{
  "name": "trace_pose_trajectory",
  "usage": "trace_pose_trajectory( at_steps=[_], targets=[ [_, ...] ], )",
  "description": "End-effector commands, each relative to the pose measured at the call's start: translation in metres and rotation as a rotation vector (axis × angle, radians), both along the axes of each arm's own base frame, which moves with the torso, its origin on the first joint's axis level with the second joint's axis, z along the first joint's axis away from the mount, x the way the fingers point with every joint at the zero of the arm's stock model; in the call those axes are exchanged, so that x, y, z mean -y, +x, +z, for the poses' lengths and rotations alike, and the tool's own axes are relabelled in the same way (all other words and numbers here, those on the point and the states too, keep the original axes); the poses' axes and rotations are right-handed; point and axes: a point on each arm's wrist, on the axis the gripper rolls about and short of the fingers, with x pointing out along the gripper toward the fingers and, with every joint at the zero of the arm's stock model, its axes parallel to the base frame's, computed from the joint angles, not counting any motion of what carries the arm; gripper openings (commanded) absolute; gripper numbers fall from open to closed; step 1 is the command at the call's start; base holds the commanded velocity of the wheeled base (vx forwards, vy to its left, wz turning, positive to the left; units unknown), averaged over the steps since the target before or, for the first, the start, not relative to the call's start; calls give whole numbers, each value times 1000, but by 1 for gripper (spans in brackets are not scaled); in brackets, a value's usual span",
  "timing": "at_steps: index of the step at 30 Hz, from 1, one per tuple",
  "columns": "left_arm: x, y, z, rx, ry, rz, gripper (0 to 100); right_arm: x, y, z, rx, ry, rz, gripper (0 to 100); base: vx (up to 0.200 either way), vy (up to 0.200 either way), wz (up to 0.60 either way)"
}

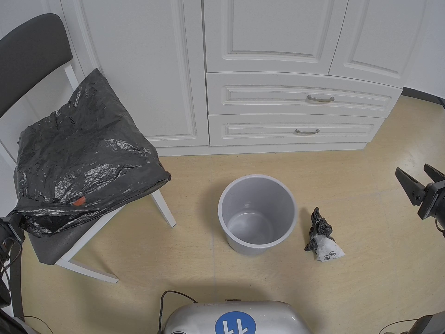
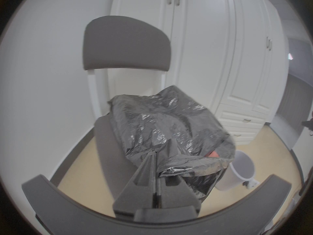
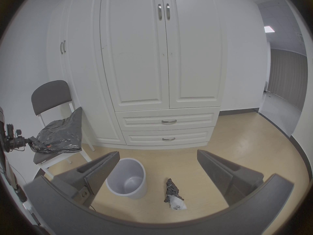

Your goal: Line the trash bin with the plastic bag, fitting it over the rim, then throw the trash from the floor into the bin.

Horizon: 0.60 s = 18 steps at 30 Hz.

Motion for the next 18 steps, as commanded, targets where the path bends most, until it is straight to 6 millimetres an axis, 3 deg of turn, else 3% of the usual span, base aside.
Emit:
trace_pose_trajectory(
  at_steps=[1,5,9,14,18],
  targets=[
    [33,7,24,117,12,-175,0,6,-15,5,54,-15,16,100,0,0,0],
    [71,6,59,287,91,-385,0,3,-15,19,100,-26,47,100,0,0,0],
    [95,14,96,410,102,-476,0,-9,-4,38,134,-31,95,100,0,0,0],
    [118,27,136,374,13,-435,0,-31,14,58,153,-12,166,100,0,0,0],
    [145,25,157,307,-62,-360,0,-48,5,62,185,9,280,100,0,0,0]
  ],
)
